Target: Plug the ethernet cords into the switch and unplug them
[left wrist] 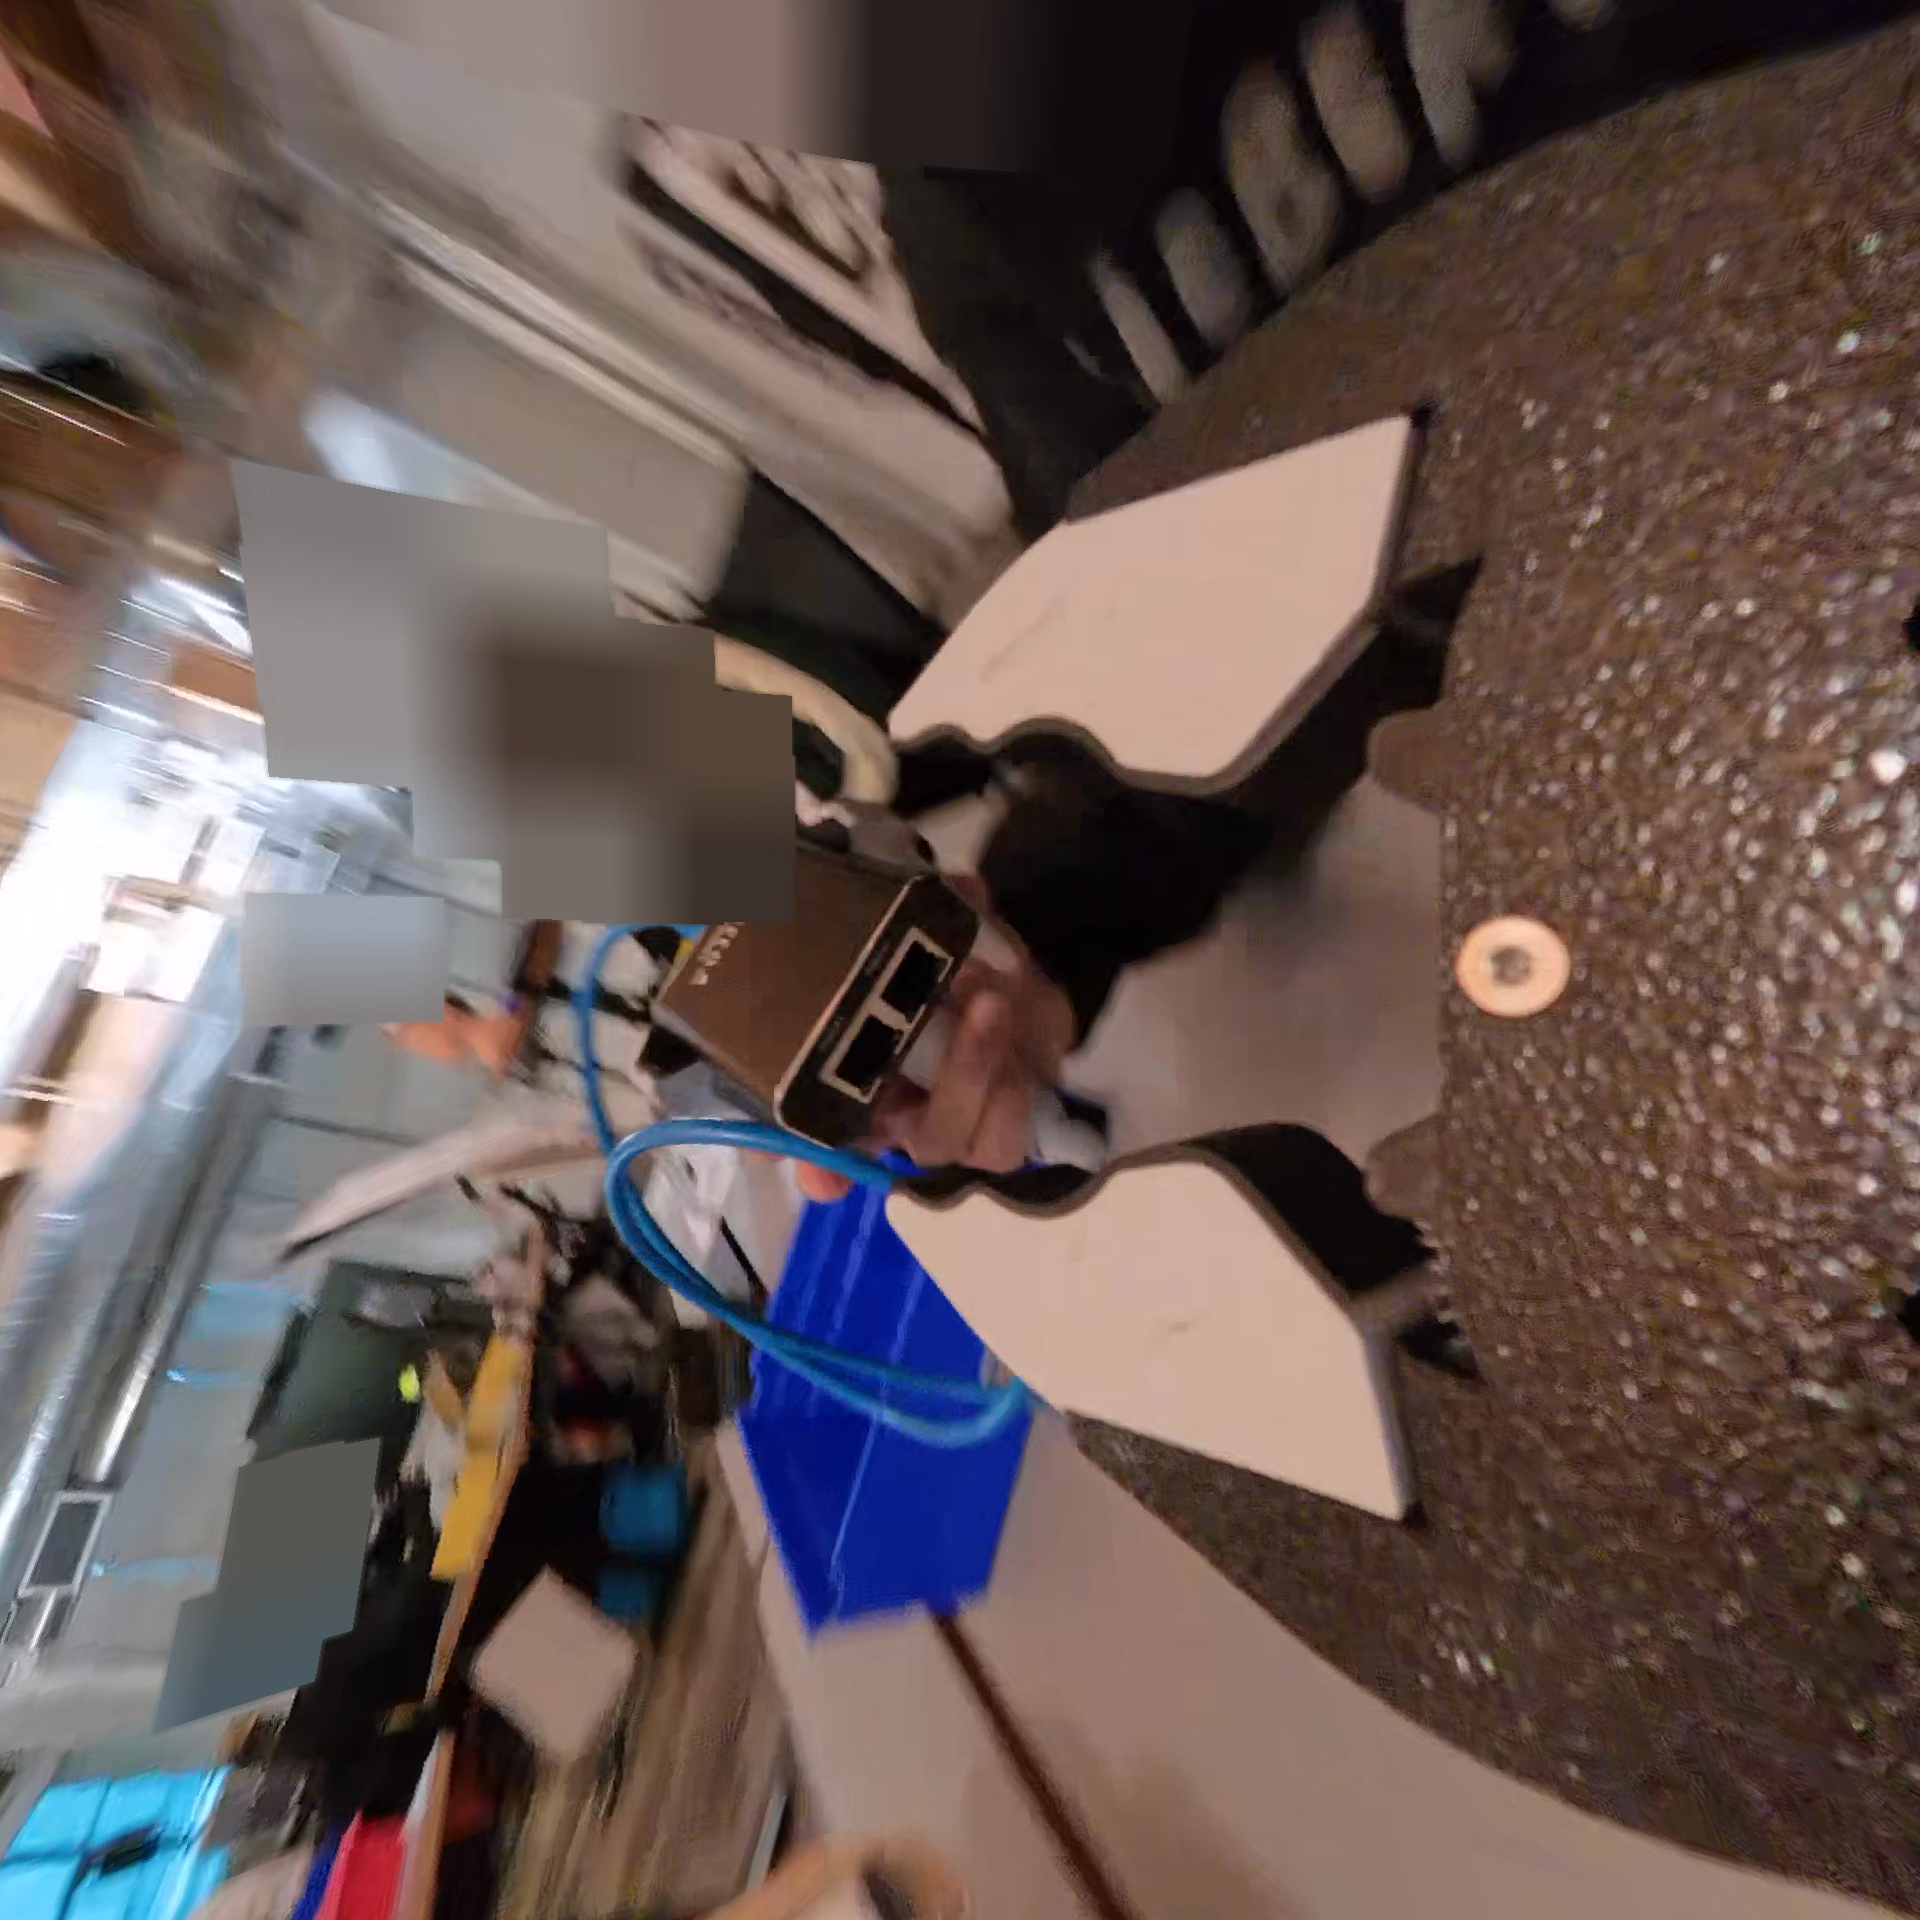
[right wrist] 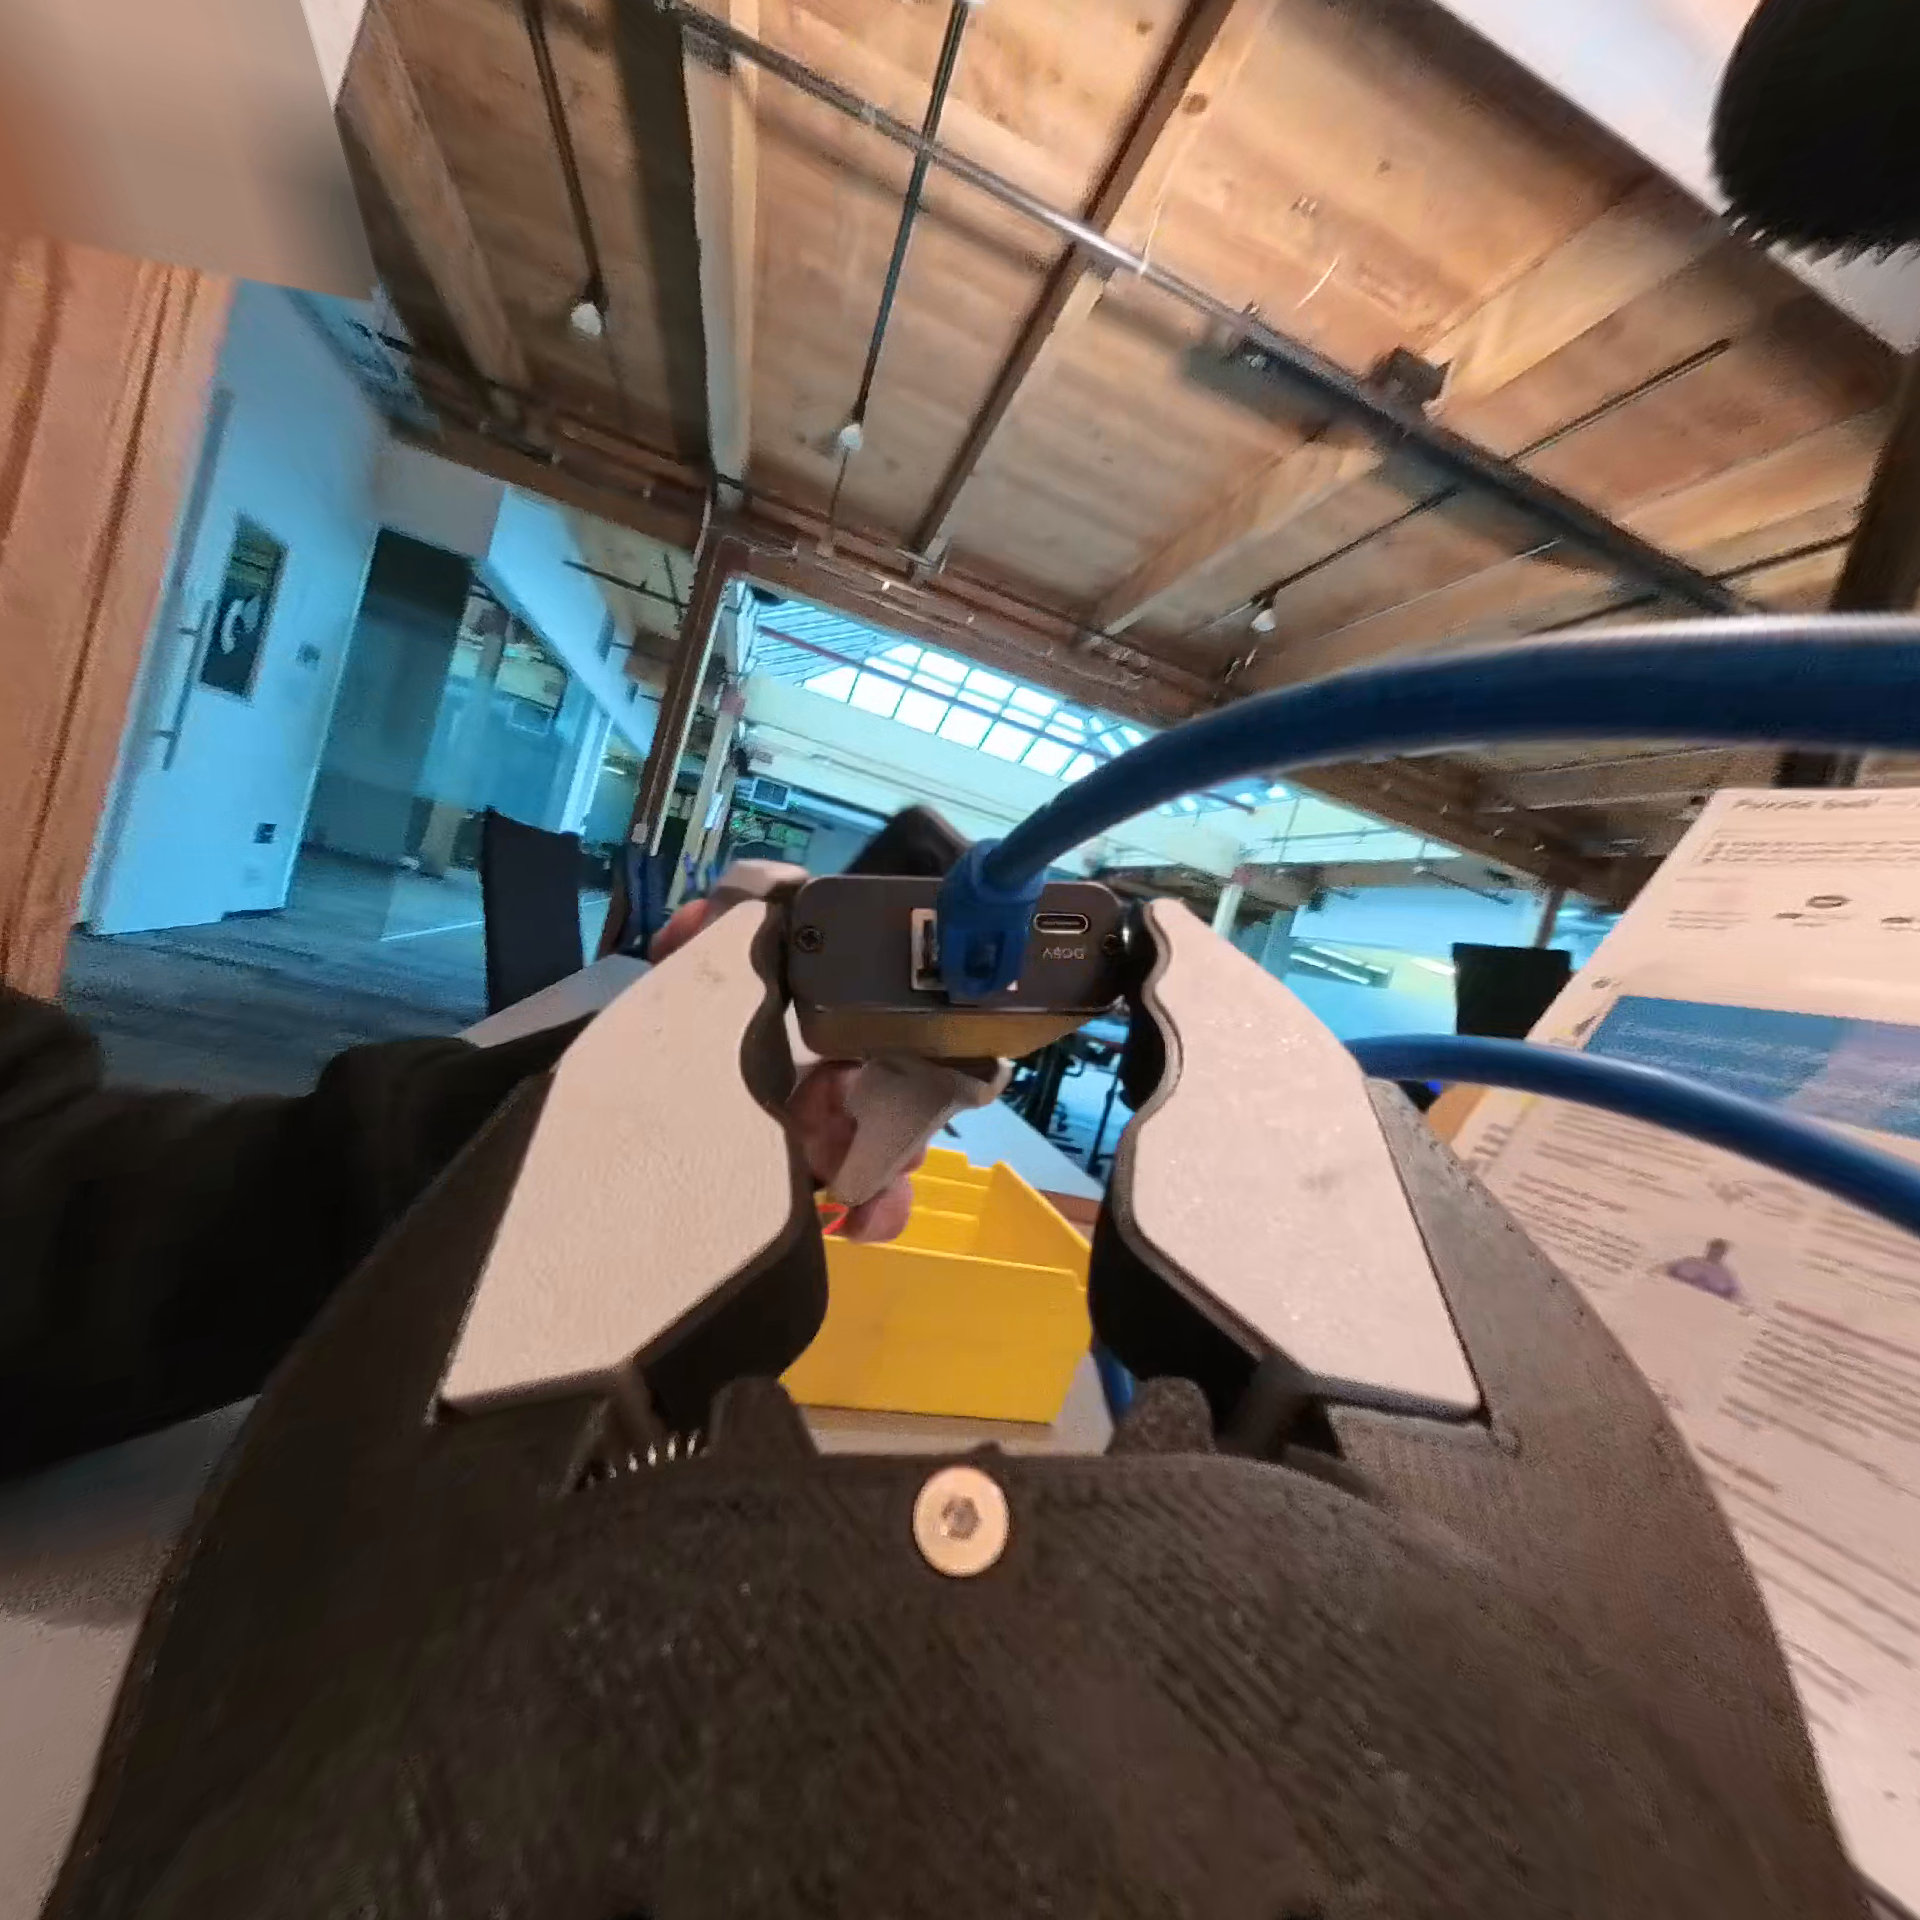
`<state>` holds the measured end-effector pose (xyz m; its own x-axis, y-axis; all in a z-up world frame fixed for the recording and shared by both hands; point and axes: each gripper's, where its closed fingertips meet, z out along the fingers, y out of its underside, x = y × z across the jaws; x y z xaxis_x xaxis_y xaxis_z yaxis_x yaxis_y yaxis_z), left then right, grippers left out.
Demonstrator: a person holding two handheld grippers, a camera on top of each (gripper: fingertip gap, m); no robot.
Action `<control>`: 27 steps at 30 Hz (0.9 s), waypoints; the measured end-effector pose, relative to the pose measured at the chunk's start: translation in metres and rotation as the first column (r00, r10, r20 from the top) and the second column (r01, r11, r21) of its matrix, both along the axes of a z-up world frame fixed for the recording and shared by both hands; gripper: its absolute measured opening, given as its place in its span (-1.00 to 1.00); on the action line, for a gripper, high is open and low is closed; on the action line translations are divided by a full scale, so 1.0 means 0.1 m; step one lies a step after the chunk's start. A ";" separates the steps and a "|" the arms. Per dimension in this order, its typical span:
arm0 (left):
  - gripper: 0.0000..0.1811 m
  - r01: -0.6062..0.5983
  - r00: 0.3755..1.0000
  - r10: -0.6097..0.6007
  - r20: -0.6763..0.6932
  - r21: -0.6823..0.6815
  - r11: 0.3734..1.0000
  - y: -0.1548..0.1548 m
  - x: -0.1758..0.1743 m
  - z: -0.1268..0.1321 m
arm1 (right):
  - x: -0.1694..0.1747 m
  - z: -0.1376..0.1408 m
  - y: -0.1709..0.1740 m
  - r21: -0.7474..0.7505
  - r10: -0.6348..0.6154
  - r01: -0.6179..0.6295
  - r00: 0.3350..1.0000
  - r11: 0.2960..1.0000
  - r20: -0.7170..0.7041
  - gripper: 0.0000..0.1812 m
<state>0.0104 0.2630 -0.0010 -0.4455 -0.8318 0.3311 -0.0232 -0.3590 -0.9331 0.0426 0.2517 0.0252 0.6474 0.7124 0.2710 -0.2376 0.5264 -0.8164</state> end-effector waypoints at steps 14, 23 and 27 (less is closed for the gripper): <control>-0.67 0.288 0.943 -0.332 0.000 -0.497 0.818 -0.05 0.20 -0.18 | -0.19 -0.49 0.21 -0.009 -0.135 0.148 0.924 0.989 0.357 -0.32; -0.73 0.111 0.931 -0.227 -0.285 -0.370 0.922 -0.01 0.19 -0.50 | -0.30 -0.73 0.30 -0.005 -0.159 0.181 0.875 0.983 0.457 -0.27; -0.73 0.140 0.918 -0.264 -0.295 -0.382 0.914 -0.04 0.16 -0.52 | -0.34 -0.75 0.30 0.073 -0.222 0.216 0.832 0.974 0.508 -0.26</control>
